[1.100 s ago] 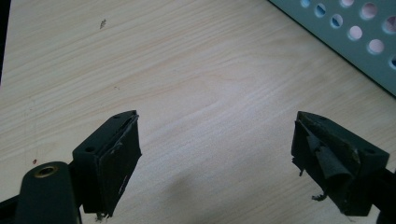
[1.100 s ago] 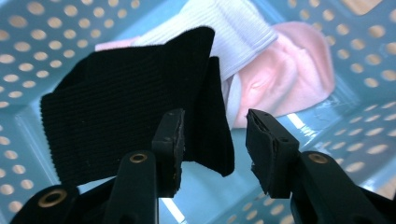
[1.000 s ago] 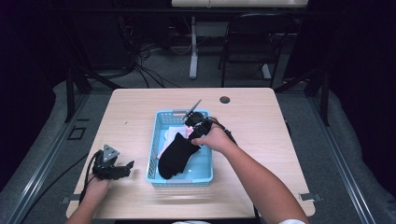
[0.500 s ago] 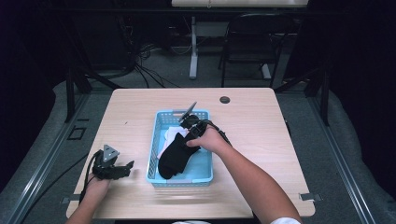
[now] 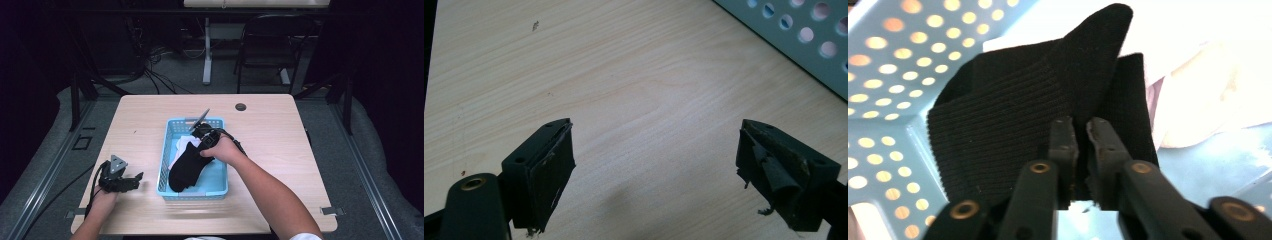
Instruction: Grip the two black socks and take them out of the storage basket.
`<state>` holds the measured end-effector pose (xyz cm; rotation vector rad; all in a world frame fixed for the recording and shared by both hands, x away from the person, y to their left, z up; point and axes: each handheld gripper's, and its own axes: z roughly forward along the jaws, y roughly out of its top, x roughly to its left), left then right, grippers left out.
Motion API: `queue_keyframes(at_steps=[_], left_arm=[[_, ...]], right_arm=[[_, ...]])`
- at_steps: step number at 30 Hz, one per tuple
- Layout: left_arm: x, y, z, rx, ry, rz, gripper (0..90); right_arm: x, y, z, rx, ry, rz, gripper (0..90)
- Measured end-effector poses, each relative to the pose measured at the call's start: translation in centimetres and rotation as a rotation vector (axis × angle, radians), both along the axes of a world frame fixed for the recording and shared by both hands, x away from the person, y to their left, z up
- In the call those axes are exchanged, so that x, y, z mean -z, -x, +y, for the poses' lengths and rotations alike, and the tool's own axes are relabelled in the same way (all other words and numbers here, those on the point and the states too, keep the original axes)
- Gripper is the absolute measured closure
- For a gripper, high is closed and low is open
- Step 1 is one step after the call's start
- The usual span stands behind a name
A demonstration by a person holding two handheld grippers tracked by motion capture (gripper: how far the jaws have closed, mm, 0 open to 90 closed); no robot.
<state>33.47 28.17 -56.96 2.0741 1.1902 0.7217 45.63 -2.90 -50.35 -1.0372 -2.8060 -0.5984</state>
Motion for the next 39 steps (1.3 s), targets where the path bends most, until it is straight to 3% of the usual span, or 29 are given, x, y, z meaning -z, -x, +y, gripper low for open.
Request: queue_keyframes(at_steps=[10,15,27,39], left_arm=[[0.0,0.0,0.0,0.001,-0.005,0.003,15.6],[0.0,0.0,0.0,0.0,-0.007,0.003,15.6],[0.0,0.0,-0.1,0.004,-0.01,0.007,15.5],[0.1,0.0,-0.1,0.005,-0.01,0.009,15.6]], right_arm=[[-2.6,1.8,-0.1,-0.035,-0.074,-0.087,86.9],[-4.9,3.1,0.2,-0.065,-0.101,-0.133,87.1],[-9.6,5.4,0.5,-0.121,-0.123,-0.232,87.2],[-13.5,6.1,-0.5,-0.109,-0.14,-0.295,87.2]])
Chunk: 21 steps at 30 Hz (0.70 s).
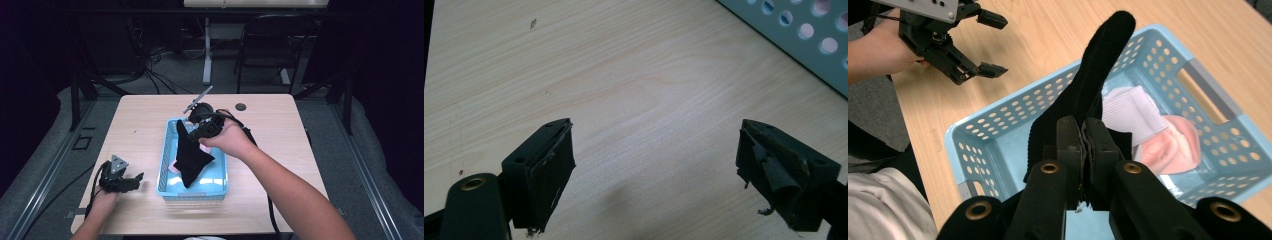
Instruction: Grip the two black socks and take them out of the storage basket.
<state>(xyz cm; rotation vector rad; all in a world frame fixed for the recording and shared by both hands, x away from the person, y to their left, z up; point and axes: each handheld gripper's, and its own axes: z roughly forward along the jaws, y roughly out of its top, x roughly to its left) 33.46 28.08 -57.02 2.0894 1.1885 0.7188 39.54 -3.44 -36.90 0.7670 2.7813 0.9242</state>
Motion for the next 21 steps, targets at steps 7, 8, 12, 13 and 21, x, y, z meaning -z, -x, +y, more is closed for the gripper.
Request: queue_keyframes(at_steps=[7,8,12,13,21], left_arm=[[0.0,0.0,0.0,-0.003,0.002,0.001,15.6],[0.0,0.0,0.0,-0.002,0.0,0.002,15.6],[0.0,0.0,0.0,-0.003,0.0,0.002,15.5],[0.0,0.1,-0.1,-0.004,-0.001,0.001,15.6],[0.1,0.0,-0.1,-0.004,-0.006,0.002,15.6]], right_arm=[[-1.4,0.3,-2.0,0.021,0.016,-0.03,87.2],[-1.6,0.4,-2.5,0.032,0.014,-0.035,87.2],[-2.4,0.7,-4.7,0.066,0.013,-0.054,87.1],[-2.7,0.8,-5.5,0.08,0.014,-0.056,87.2],[-4.0,1.7,-10.6,0.176,0.018,-0.091,87.1]])
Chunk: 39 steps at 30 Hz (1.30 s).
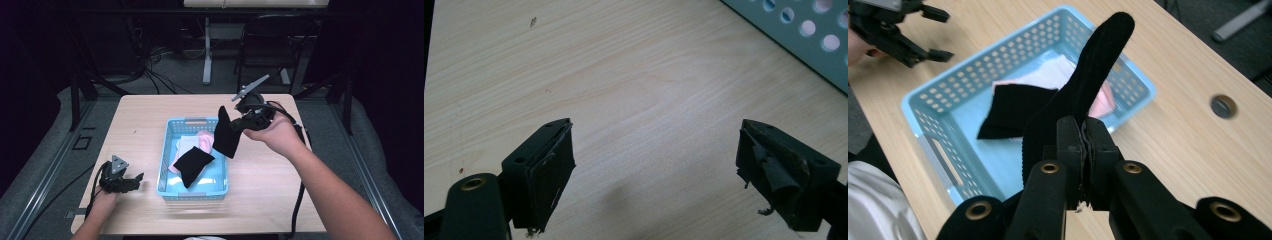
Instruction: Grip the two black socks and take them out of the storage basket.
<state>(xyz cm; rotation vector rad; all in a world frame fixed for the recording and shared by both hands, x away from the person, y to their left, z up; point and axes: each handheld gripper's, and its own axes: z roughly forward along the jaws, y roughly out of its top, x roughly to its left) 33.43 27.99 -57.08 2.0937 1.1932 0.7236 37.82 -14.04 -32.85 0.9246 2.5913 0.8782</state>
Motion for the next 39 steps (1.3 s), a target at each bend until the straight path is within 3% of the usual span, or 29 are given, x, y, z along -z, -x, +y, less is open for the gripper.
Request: queue_keyframes(at_steps=[10,20,27,33,34,35,39], left_arm=[[0.1,0.0,-0.1,-0.001,-0.006,0.004,15.5],[0.1,0.0,-0.1,-0.001,-0.005,0.004,15.6],[0.1,0.0,-0.1,-0.001,-0.004,0.004,15.6],[0.1,0.0,-0.2,0.002,-0.005,0.007,15.5],[0.1,0.0,-0.2,0.002,-0.005,0.007,15.6],[0.1,0.0,-0.2,0.002,-0.006,0.008,15.6],[0.2,0.0,-0.2,0.001,-0.006,0.011,15.6]], right_arm=[[0.3,1.0,-4.0,0.074,0.006,-0.005,87.1],[2.9,1.9,-4.8,0.076,0.019,0.034,87.1],[5.3,2.0,-5.2,0.096,0.013,0.063,87.1],[9.7,0.9,-6.6,0.15,0.048,0.105,87.1],[9.7,0.9,-6.6,0.15,0.048,0.105,87.1],[10.8,0.4,-7.3,0.179,0.064,0.12,87.1],[12.9,-0.6,-9.6,0.267,0.069,0.14,87.1]])
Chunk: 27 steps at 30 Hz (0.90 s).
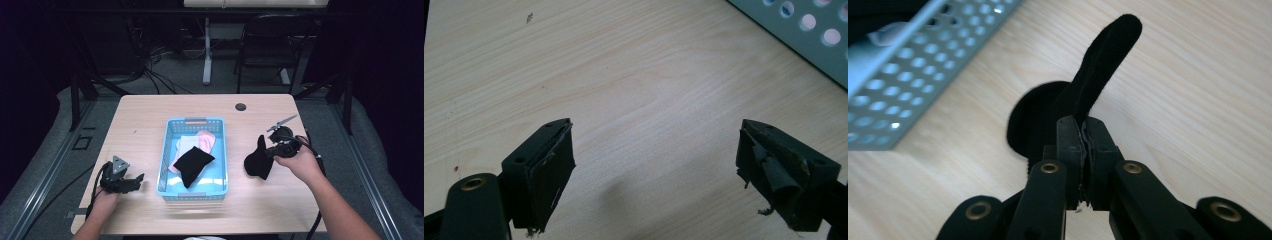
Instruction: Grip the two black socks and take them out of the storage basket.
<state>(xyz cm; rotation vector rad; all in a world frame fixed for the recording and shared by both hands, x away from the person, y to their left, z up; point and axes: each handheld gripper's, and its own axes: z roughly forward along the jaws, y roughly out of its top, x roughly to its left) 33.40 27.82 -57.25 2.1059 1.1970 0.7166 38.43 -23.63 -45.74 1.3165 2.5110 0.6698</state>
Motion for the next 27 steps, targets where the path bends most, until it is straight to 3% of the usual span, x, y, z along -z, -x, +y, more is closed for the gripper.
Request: queue_keyframes(at_steps=[5,12,18,27], left_arm=[[0.1,0.0,-0.1,-0.001,-0.001,0.0,15.6],[0.1,0.0,-0.1,-0.001,-0.003,0.001,15.5],[0.1,0.0,-0.1,0.0,-0.001,0.0,15.6],[0.1,0.0,-0.1,0.001,-0.004,-0.001,15.6]], right_arm=[[1.3,-0.6,-2.4,0.074,-0.022,0.012,87.0],[2.0,-1.0,-4.0,0.123,-0.022,0.032,82.9],[2.1,-1.1,-4.3,0.146,-0.025,0.016,68.8],[1.9,-1.4,-3.8,0.135,-0.018,0.013,66.2]])
